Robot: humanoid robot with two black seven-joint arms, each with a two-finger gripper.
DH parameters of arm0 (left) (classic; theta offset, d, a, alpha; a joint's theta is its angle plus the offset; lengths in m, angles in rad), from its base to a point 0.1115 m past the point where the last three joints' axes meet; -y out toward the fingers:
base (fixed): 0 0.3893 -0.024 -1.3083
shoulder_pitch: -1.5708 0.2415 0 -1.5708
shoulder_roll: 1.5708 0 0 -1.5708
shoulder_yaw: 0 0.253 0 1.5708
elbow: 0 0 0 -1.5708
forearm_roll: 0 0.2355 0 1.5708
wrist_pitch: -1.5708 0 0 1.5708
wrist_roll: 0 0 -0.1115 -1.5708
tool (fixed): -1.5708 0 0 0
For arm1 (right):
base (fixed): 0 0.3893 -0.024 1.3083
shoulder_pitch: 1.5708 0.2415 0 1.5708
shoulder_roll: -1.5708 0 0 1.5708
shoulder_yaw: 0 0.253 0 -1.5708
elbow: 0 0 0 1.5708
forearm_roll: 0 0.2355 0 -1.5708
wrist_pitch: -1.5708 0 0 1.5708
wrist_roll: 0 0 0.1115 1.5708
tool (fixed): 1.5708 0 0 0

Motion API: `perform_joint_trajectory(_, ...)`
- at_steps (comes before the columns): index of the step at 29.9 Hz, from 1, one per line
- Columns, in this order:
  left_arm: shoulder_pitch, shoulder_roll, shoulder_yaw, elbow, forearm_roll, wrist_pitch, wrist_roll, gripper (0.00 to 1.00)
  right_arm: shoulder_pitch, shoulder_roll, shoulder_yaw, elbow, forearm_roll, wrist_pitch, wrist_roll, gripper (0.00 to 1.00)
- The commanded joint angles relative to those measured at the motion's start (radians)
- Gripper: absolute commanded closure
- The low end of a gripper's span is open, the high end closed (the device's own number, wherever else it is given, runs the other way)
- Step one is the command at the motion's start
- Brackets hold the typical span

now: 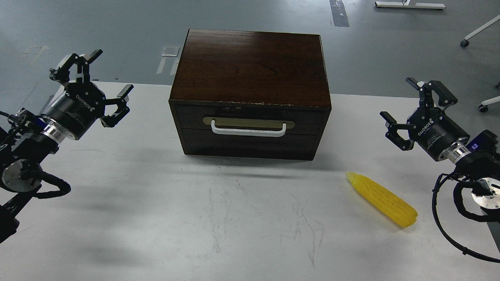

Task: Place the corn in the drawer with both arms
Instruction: 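Move the left gripper toward the white drawer handle of the wooden box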

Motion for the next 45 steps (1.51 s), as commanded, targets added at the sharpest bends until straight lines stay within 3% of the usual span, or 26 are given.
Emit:
perform_joint_trajectory(1, 0.001, 0.006, -0.002, 0.000, 0.000, 0.000, 0.000, 0.02, 0.002, 0.014, 0.001, -0.009, 0.000, 0.000, 0.000, 0.00)
perform_joint_trajectory(10, 0.000, 0.036, -0.007, 0.001, -0.001, -0.014, 0.005, 0.02, 0.002, 0.019, 0.005, -0.010, 0.000, 0.000, 0.000, 0.00)
perform_joint_trajectory(16, -0.040, 0.131, -0.007, 0.003, 0.031, -0.022, -0.020, 0.02, 0.004, 0.019, 0.006, -0.009, -0.002, 0.000, 0.000, 0.00)
perform_joint_trajectory(22, -0.190, 0.233, -0.005, -0.057, 0.339, -0.022, -0.055, 0.02, 0.019, 0.011, 0.006, -0.009, -0.002, 0.000, 0.000, 0.00)
perform_joint_trajectory(26, -0.372, 0.273, 0.013, -0.175, 0.561, -0.022, -0.052, 0.02, 0.022, 0.005, 0.008, -0.007, -0.002, 0.000, 0.000, 0.00)
perform_joint_trajectory(33, -0.591, 0.207, 0.036, -0.293, 1.057, -0.022, -0.066, 0.02, 0.031, 0.005, 0.009, -0.009, -0.002, 0.000, 0.000, 0.00)
perform_joint_trajectory(36, -0.687, 0.152, 0.117, -0.315, 1.164, -0.022, -0.067, 0.02, 0.030, 0.005, 0.009, -0.010, -0.002, 0.000, 0.000, 0.00)
perform_joint_trajectory(39, -0.830, 0.122, 0.287, -0.344, 1.275, -0.022, -0.089, 0.02, 0.028, 0.004, 0.009, -0.010, -0.002, 0.000, 0.000, 0.00)
perform_joint_trajectory(43, -1.009, 0.057, 0.532, -0.355, 1.437, -0.022, -0.177, 0.02, 0.027, 0.005, 0.009, -0.010, -0.003, 0.000, 0.000, 0.00)
perform_joint_trajectory(45, -1.052, 0.032, 0.617, -0.358, 1.529, -0.022, -0.177, 0.02, 0.028, 0.007, 0.009, -0.010, -0.003, 0.000, 0.000, 0.00)
